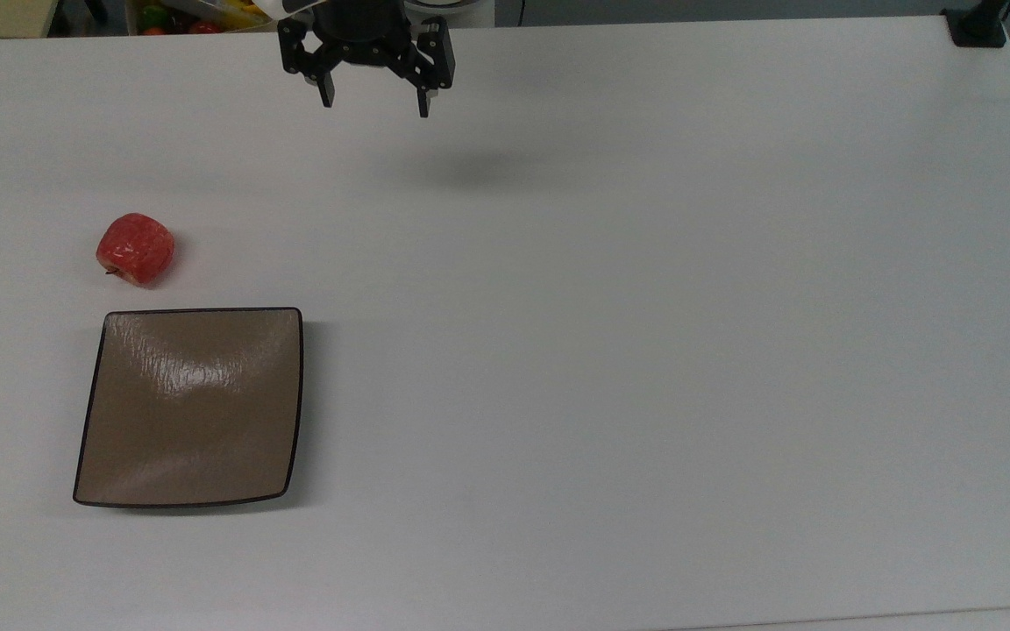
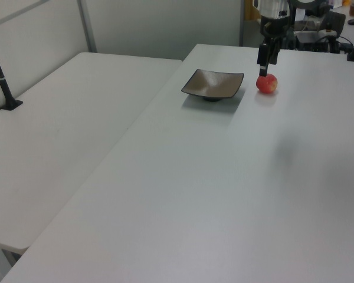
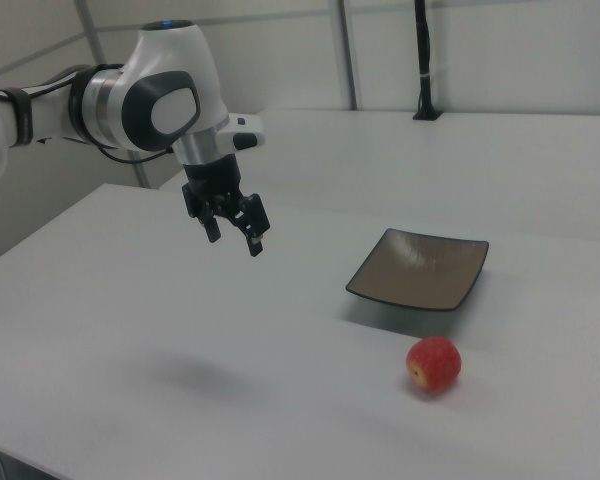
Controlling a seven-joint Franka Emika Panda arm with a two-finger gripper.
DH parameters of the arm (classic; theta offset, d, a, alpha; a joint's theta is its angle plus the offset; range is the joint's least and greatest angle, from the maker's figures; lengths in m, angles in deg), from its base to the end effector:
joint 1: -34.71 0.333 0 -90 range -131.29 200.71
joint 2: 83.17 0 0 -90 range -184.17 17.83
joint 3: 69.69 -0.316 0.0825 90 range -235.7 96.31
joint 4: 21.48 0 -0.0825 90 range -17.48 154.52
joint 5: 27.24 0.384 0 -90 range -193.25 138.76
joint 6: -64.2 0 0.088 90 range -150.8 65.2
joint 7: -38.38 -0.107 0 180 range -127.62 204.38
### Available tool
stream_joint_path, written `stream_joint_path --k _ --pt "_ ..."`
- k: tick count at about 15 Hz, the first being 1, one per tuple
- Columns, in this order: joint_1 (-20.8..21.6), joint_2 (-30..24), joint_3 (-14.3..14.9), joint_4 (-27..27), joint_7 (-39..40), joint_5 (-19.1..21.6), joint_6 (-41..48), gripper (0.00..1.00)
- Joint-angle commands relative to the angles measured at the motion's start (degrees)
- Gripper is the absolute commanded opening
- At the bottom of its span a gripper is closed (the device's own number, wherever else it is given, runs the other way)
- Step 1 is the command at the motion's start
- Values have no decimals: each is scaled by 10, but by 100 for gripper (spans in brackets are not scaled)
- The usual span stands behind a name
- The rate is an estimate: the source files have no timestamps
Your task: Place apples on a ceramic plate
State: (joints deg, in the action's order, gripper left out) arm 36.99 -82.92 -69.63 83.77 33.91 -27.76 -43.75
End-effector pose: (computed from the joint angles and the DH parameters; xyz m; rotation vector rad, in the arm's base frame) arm 0.5681 0.0213 0.5224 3.1341 -0.0575 0.0677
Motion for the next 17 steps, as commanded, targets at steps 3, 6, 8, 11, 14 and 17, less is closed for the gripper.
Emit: stream_joint_path --k 3,6,8,11,14,17 --pt "0 -13 3 11 17 11 -2 100" --pt "0 -13 3 12 17 11 -2 100" --pt "0 -13 3 11 17 10 -3 100" --pt "-3 -12 3 11 17 1 -6 100" --pt "-28 -5 3 14 44 -3 -32 100" --pt "-54 14 6 13 80 -11 -44 100"
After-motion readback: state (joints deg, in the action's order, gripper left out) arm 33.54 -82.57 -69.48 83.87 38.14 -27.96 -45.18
